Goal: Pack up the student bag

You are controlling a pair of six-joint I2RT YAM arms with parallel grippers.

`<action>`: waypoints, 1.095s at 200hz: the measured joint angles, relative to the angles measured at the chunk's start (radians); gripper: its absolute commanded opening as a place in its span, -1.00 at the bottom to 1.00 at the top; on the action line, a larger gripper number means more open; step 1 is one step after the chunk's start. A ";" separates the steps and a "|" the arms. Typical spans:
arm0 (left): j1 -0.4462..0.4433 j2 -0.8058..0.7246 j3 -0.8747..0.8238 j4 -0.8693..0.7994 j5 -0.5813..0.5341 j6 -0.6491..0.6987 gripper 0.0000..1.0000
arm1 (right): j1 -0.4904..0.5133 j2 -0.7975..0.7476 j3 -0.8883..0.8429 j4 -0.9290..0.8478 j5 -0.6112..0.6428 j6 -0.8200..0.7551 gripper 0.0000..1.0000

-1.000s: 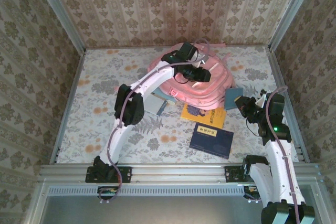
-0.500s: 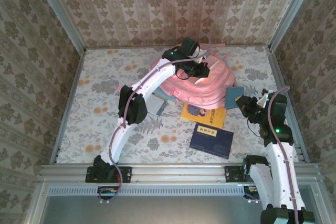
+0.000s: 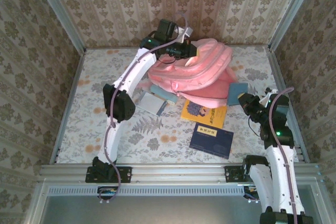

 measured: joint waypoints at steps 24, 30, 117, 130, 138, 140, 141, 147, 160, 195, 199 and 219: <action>0.000 -0.003 -0.003 0.012 0.032 -0.019 -1.00 | -0.001 0.116 -0.078 0.227 -0.085 0.071 -0.72; 0.000 -0.003 -0.008 0.018 0.040 -0.026 -1.00 | -0.001 0.166 -0.096 0.303 -0.112 0.098 -0.72; 0.010 -0.003 -0.027 0.080 0.101 -0.090 -1.00 | 0.148 0.770 0.054 0.900 -0.232 0.266 -0.80; 0.012 -0.003 -0.029 0.092 0.104 -0.098 -1.00 | 0.193 0.855 0.106 0.951 -0.204 0.286 -0.79; 0.013 -0.003 -0.029 0.096 0.107 -0.102 -1.00 | 0.220 0.905 0.142 0.966 -0.179 0.293 -0.79; 0.014 -0.003 -0.029 0.097 0.108 -0.104 -1.00 | 0.227 0.918 0.151 0.969 -0.171 0.296 -0.78; 0.014 -0.003 -0.029 0.097 0.108 -0.104 -1.00 | 0.229 0.923 0.154 0.969 -0.168 0.296 -0.78; 0.014 -0.003 -0.031 0.100 0.109 -0.105 -1.00 | 0.250 0.956 0.180 0.969 -0.144 0.303 -0.72; 0.016 -0.003 -0.034 0.104 0.114 -0.108 -1.00 | 0.298 1.019 0.240 0.951 -0.078 0.309 -0.70; 0.023 -0.003 -0.036 0.110 0.125 -0.109 -1.00 | 0.444 1.125 0.410 0.837 0.145 0.295 0.30; 0.026 -0.003 -0.037 0.111 0.126 -0.110 -1.00 | 0.460 1.136 0.430 0.826 0.169 0.293 0.38; 0.042 -0.003 -0.040 0.120 0.133 -0.119 -1.00 | 0.501 1.170 0.476 0.795 0.257 0.275 0.66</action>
